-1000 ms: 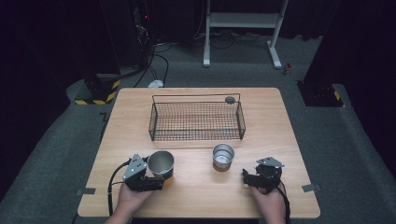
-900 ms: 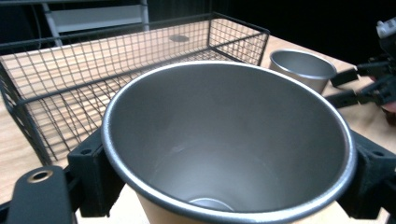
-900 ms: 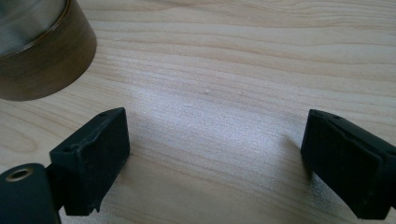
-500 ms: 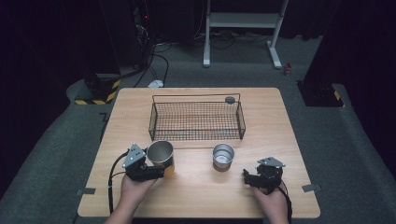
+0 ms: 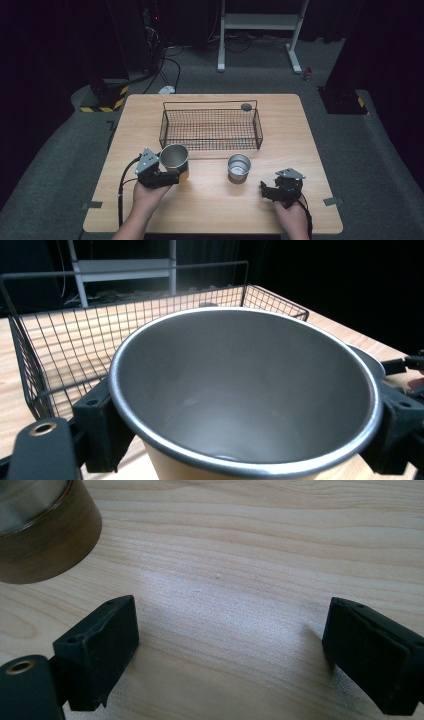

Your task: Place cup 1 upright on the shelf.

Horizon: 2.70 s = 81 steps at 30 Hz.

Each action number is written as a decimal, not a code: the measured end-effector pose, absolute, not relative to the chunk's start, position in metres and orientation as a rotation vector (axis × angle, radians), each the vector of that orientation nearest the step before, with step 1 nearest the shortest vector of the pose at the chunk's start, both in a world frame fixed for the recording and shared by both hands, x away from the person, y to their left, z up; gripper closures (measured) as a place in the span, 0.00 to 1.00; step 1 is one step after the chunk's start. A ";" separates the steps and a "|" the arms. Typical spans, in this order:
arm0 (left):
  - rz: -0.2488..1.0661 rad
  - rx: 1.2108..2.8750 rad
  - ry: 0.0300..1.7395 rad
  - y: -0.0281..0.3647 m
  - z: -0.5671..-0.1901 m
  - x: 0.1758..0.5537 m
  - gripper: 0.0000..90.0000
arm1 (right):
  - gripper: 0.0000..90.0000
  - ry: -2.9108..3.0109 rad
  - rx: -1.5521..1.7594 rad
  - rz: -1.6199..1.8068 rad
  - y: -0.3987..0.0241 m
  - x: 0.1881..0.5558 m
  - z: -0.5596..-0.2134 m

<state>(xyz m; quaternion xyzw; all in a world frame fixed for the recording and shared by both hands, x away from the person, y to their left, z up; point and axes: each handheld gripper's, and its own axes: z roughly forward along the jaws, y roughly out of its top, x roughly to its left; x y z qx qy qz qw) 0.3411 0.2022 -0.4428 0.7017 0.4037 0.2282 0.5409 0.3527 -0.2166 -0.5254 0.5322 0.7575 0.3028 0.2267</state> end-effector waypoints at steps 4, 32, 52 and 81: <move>0.552 1.673 0.938 0.199 -0.435 0.348 0.15 | 0.09 2.090 1.481 0.835 -0.216 0.351 -0.525; 0.628 1.663 0.903 0.184 -0.409 0.382 0.15 | 0.09 2.102 1.463 0.843 -0.217 0.349 -0.525; 0.657 1.652 0.887 0.177 -0.384 0.416 0.15 | 0.09 2.118 1.447 0.853 -0.217 0.346 -0.525; 0.609 1.614 0.986 0.154 -0.412 0.489 0.15 | 0.08 2.136 1.430 0.861 -0.217 0.344 -0.525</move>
